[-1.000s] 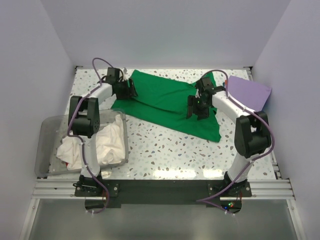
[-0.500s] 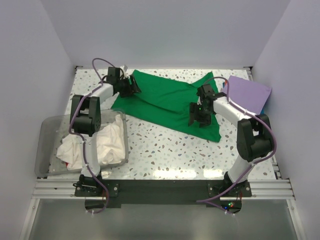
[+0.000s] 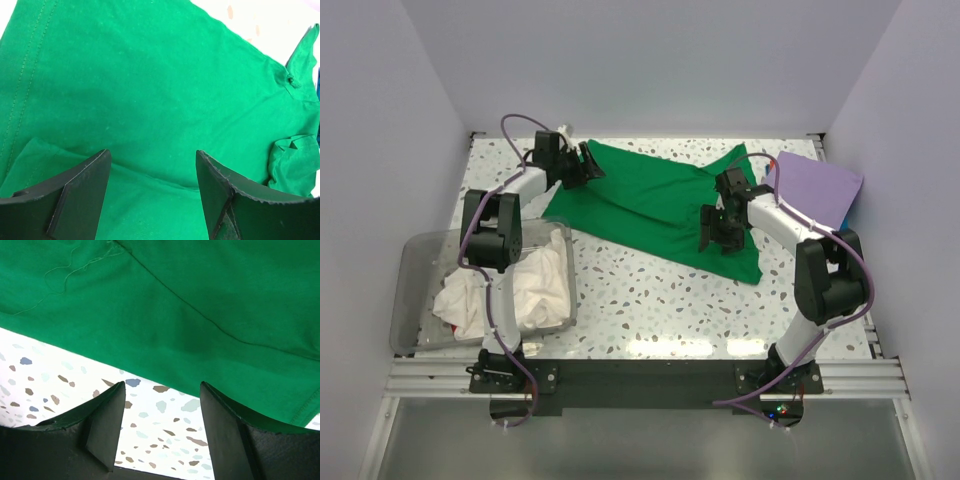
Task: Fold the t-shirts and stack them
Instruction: Fold the tshirt
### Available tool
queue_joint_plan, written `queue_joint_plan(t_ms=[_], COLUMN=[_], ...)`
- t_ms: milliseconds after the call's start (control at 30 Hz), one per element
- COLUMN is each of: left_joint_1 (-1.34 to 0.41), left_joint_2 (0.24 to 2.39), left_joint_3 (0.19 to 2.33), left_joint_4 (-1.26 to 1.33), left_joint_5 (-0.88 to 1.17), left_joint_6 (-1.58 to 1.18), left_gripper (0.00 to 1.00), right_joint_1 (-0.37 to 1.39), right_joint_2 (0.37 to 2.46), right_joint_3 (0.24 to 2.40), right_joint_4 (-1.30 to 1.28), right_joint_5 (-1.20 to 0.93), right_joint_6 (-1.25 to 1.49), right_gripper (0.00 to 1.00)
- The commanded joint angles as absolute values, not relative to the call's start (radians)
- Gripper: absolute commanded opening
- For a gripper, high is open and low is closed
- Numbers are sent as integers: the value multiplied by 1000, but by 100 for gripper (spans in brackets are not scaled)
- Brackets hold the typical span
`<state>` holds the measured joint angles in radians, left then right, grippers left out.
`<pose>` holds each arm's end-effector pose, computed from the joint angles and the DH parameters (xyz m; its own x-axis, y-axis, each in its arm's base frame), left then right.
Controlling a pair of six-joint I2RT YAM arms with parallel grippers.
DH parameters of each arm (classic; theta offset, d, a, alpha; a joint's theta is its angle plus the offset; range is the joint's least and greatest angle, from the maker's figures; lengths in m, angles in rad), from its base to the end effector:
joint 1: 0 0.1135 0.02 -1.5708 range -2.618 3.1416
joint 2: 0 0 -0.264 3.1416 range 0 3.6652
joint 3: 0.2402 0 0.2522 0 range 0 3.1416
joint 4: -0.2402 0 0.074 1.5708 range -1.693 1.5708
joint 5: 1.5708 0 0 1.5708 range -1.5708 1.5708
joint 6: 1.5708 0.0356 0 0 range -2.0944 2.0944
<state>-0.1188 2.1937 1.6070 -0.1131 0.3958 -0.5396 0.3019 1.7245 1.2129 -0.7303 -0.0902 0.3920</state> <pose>0.4879 -0.0721 0.1735 -0.7553 -0.3873 -0.5287 0.0165 0.7952 -0.6061 0.3225 0.1038 0.2032 -0.9588 0.0999 -0.2659 0.0459 0.9783 0.2022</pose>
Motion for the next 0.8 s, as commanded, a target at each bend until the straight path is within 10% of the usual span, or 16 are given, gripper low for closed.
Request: queue_joint_plan(t_ms=[0, 767], left_joint_1=[-118, -94], left_joint_2=[2134, 2045], left_joint_3=[1603, 1359], left_joint_4=[-95, -198], left_joint_5=[361, 138], left_joint_6=[-522, -384], left_gripper=[73, 84], right_joint_1=[304, 299], right_joint_2=[1670, 1884], right_joint_3=[1247, 1238], right_joint_4=[-738, -564], right_joint_5=[-37, 14], right_joint_6=[391, 373], right_gripper=[65, 65])
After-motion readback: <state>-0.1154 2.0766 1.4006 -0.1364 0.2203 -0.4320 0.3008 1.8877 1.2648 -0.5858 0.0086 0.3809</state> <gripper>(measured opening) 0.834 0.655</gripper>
